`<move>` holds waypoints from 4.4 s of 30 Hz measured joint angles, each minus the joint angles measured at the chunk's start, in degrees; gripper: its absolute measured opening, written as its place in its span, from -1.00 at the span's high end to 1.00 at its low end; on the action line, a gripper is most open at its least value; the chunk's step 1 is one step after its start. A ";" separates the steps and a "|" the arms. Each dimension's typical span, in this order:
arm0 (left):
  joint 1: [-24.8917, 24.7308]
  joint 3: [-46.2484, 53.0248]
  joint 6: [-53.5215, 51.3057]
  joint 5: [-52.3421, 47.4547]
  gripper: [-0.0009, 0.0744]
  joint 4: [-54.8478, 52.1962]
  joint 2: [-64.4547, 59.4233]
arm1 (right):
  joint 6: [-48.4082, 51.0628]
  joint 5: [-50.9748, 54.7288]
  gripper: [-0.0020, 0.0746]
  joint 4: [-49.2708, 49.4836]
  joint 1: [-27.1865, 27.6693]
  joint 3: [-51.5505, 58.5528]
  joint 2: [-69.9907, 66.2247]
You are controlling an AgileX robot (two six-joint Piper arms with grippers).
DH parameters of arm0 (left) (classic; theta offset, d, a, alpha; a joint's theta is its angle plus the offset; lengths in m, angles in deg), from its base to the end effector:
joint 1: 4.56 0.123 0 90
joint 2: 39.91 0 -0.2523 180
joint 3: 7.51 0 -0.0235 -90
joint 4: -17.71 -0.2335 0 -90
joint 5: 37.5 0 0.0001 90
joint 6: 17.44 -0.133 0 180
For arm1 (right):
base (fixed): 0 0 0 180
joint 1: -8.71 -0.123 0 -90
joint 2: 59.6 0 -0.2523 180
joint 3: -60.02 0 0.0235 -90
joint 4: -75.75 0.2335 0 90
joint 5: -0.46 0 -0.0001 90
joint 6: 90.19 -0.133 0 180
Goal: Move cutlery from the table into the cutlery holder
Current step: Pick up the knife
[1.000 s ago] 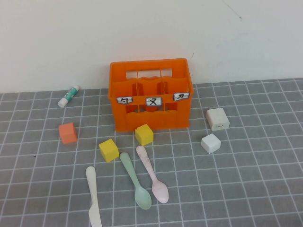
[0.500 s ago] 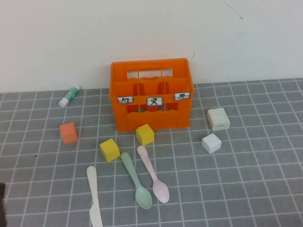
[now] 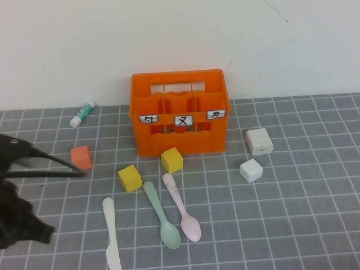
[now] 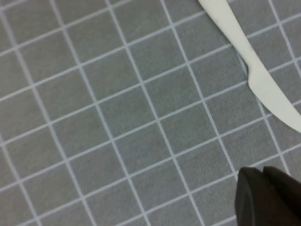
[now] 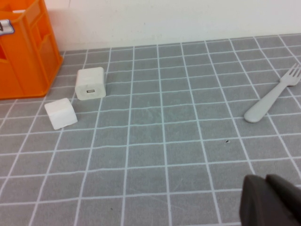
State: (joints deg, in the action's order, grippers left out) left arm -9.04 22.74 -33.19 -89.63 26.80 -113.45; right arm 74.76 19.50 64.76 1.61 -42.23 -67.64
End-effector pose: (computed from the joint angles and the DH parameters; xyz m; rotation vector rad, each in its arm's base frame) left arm 0.2134 -0.0334 0.2119 0.3808 2.6798 -0.1403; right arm 0.1100 0.0053 0.1655 0.0049 1.8243 0.0880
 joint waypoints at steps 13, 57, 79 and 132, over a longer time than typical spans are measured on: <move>-18.37 -0.37 26.69 13.02 0.98 -14.82 -17.28 | 0.00 0.00 0.95 0.00 0.00 0.00 0.00; -14.90 -4.54 50.68 31.27 -0.02 -10.29 -39.44 | 0.00 0.00 0.95 0.00 0.00 0.00 0.00; -14.90 -4.98 44.22 29.72 0.74 -7.40 -39.34 | 0.00 0.00 0.95 0.00 0.00 0.00 0.00; -18.82 -4.36 33.79 23.55 0.16 -6.24 -38.37 | 0.00 0.00 0.95 0.00 0.00 0.00 0.00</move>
State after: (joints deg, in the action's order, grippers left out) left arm -27.86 18.38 0.60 -66.08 20.56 -151.82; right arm 74.76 19.50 64.76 1.61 -42.23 -67.64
